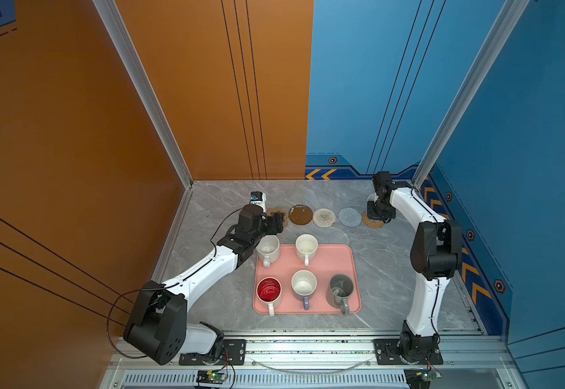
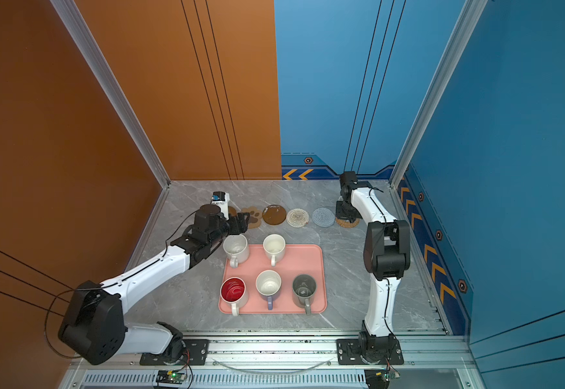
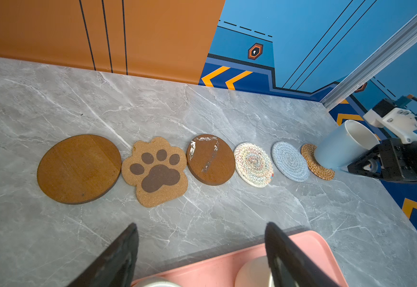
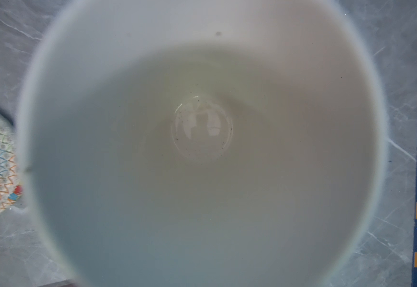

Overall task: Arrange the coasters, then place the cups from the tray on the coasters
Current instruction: 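Lower the blue-handled mug onto the rattan coaster with the right gripper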

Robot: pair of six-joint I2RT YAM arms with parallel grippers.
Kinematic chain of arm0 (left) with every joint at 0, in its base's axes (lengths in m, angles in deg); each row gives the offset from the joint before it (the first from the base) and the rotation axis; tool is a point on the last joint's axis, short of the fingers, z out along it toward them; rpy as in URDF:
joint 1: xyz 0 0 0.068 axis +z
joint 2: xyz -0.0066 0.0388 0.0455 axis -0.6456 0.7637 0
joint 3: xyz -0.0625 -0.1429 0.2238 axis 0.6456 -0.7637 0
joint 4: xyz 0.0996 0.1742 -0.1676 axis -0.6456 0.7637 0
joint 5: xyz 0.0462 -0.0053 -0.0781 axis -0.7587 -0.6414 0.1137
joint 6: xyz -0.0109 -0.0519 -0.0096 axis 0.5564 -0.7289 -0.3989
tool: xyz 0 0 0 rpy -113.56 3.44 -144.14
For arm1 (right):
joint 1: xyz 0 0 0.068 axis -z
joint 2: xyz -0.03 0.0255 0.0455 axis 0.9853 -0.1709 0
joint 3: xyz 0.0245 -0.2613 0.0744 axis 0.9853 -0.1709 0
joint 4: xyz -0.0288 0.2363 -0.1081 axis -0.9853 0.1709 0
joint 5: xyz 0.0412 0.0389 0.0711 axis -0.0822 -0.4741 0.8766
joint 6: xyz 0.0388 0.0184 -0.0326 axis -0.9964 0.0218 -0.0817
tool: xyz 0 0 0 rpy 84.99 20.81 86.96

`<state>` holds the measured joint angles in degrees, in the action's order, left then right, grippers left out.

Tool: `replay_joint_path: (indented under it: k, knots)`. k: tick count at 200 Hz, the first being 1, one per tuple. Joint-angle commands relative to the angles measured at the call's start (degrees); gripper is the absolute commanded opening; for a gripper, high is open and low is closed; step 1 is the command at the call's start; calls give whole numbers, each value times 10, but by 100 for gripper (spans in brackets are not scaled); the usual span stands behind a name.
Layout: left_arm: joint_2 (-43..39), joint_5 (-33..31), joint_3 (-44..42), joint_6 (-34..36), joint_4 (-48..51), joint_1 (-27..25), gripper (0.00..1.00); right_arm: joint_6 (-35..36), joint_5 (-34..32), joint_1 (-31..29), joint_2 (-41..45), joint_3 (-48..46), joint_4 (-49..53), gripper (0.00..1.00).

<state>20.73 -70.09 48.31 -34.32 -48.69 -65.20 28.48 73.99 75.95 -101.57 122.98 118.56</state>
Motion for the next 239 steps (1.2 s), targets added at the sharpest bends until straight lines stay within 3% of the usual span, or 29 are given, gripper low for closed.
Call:
replay_joint_path:
  k: [1, 239]
  knots:
    - [-4, 7, -4, 0, -6, 7, 80, -4, -15, 7, 4, 22, -5, 0]
    - [-21, 10, -14, -1, -5, 15, 81, -39, 35, 2, 21, -76, -43, 0]
